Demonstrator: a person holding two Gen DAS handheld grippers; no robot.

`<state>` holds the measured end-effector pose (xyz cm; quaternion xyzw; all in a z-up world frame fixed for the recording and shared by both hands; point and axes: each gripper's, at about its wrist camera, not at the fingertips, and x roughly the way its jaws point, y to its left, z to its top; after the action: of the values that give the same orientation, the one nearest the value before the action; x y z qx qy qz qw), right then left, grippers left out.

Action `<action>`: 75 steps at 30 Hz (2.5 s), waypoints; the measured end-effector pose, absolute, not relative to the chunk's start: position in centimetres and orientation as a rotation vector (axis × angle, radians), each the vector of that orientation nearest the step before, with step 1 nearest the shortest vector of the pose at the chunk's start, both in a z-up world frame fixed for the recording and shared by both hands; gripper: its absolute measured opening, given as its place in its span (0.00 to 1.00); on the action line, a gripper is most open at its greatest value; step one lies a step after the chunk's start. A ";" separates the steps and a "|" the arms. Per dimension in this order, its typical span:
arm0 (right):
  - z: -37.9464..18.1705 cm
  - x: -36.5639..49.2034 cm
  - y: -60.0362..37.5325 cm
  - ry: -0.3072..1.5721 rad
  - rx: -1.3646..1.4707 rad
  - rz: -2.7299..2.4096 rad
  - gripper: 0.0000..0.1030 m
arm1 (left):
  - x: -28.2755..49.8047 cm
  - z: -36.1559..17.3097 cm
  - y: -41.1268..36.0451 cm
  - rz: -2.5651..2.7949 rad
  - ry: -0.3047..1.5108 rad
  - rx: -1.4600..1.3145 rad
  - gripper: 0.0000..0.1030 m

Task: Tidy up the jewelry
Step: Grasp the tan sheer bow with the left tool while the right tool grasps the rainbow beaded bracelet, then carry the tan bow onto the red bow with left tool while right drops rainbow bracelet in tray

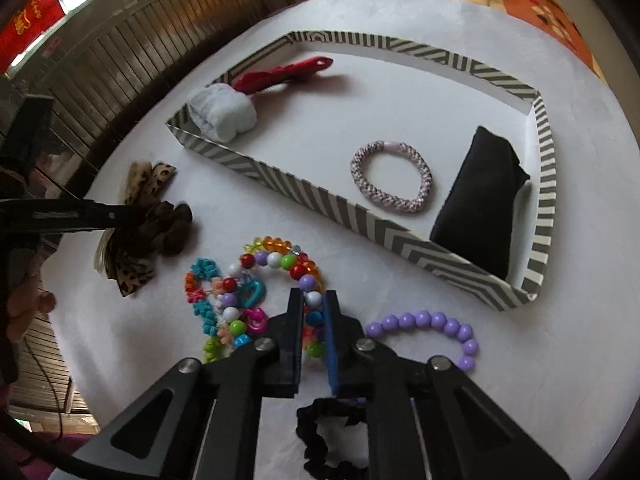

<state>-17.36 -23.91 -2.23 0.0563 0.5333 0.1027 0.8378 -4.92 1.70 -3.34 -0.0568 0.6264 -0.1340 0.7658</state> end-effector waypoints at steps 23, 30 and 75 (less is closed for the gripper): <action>8.0 -15.7 -27.1 0.934 0.149 0.188 0.09 | -1.9 7.4 -1.0 -0.453 1.155 -0.114 0.11; 8.2 -12.6 -29.5 0.943 0.127 0.138 0.09 | 0.4 7.3 -5.0 -0.477 1.164 -0.069 0.11; -1.2 -0.4 -39.2 1.101 0.173 -0.029 0.36 | 8.3 -1.0 -13.5 -0.393 1.312 0.000 0.31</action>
<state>-0.37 -39.16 -1.18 0.0820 0.5224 -0.0139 0.8486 8.25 -13.51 -1.04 0.0002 0.6058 -0.1814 0.7747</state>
